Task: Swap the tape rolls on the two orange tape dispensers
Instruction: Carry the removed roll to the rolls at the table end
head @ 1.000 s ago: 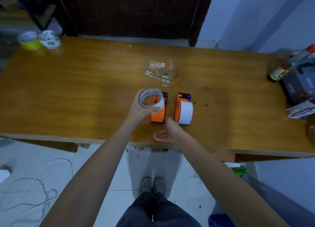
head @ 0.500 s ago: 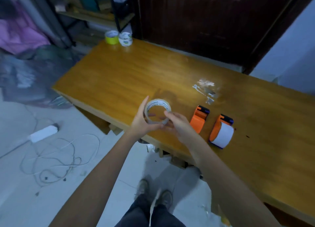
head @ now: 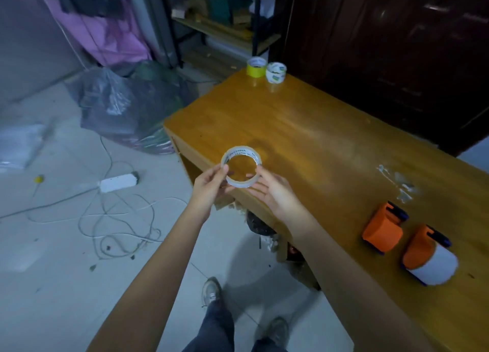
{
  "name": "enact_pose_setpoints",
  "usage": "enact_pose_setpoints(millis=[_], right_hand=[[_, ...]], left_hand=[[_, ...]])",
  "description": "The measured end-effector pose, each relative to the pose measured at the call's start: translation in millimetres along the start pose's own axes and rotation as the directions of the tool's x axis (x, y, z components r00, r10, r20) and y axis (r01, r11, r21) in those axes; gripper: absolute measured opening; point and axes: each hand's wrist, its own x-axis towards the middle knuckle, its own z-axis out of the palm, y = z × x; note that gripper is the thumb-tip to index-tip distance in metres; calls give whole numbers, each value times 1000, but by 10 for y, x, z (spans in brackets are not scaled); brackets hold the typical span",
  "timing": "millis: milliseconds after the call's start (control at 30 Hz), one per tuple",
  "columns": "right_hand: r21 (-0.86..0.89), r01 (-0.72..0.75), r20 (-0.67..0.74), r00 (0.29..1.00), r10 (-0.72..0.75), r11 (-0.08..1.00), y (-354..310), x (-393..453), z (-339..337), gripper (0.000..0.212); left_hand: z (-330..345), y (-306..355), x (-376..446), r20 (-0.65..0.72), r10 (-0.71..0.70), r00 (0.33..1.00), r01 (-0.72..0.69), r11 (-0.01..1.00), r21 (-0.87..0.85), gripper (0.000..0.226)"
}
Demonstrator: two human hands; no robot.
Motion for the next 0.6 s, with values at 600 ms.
enact_pose_setpoints(millis=[600], right_hand=[[-116,-49,-7,999,49,992,-167,1336,1189,49]], left_hand=[[-1141,748,1391,52,-17,998,15,1000,26,33]])
